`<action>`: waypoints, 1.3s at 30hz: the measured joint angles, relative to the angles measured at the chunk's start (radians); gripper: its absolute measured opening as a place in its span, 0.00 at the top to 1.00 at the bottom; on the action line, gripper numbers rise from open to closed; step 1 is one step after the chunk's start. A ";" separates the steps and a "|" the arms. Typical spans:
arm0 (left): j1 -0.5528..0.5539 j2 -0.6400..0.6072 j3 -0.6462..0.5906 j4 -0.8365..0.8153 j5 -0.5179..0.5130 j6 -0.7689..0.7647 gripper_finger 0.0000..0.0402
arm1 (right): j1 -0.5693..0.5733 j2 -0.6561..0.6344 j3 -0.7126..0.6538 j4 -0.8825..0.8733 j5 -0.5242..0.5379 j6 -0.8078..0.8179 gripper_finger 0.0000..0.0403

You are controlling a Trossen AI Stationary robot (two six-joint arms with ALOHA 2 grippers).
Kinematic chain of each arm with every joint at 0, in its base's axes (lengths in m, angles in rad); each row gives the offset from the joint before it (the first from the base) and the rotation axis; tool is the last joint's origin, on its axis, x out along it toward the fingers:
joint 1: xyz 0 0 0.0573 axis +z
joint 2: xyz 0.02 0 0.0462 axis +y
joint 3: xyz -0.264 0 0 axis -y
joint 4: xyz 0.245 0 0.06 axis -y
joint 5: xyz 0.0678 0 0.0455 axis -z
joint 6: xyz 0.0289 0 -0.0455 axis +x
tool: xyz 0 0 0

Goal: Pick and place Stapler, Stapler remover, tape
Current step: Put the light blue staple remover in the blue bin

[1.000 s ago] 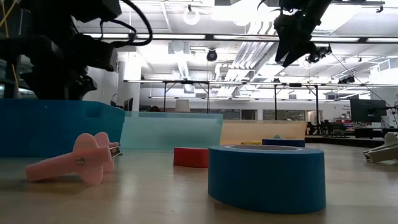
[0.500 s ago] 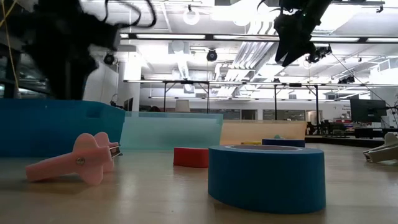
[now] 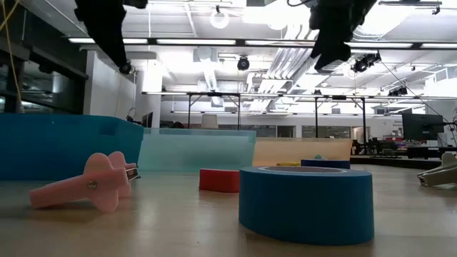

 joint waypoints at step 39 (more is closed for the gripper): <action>-0.004 -0.416 -0.279 0.316 -0.005 -0.008 0.32 | 0.413 0.000 -0.784 0.833 0.344 0.020 0.39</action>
